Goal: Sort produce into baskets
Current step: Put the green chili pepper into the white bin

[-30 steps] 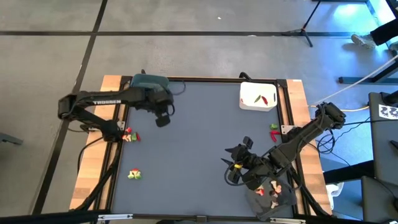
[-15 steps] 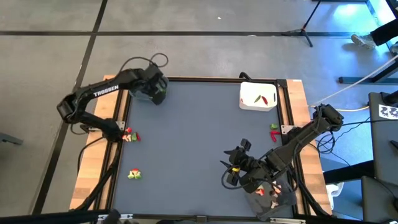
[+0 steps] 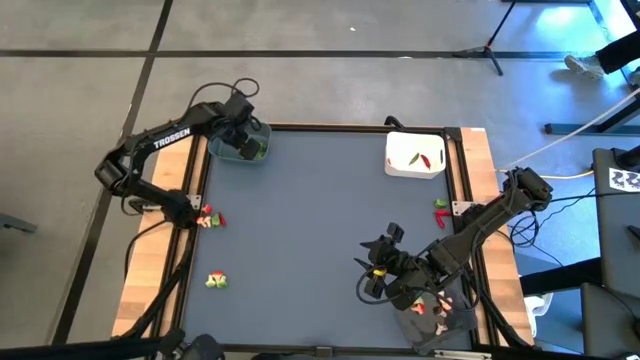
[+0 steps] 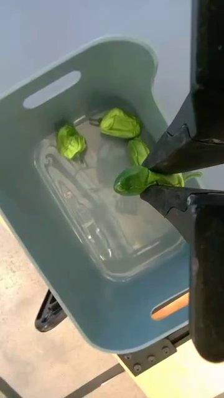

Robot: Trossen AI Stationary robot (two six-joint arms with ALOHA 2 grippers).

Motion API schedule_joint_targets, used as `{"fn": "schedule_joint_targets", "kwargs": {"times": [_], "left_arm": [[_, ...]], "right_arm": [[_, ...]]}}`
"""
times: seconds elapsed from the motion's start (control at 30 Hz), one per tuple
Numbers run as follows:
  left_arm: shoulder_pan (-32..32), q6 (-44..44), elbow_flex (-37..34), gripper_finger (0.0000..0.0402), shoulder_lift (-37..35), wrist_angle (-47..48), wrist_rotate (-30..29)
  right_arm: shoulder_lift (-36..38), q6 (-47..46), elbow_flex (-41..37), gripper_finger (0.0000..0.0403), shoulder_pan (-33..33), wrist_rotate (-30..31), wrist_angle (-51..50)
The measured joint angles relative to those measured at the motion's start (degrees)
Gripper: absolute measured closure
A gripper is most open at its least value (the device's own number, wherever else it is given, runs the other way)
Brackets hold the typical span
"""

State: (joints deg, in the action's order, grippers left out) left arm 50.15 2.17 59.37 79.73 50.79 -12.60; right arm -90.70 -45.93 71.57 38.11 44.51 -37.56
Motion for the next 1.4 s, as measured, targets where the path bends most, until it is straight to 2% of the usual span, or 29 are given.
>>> {"fn": "schedule_joint_targets", "kwargs": {"times": [1.1, 1.4], "left_arm": [[-0.36, -1.05, 0.00, 0.0370, 0.65, -0.59, 0.13], [-3.98, -0.61, 3.69, 0.0370, 0.56, -1.00, 7.87]], "right_arm": [[0.00, 0.02, -0.04, 0.0210, 0.00, 0.02, -0.02], [0.00, 0.02, -0.04, 0.0210, 0.00, 0.04, 0.02]]}}
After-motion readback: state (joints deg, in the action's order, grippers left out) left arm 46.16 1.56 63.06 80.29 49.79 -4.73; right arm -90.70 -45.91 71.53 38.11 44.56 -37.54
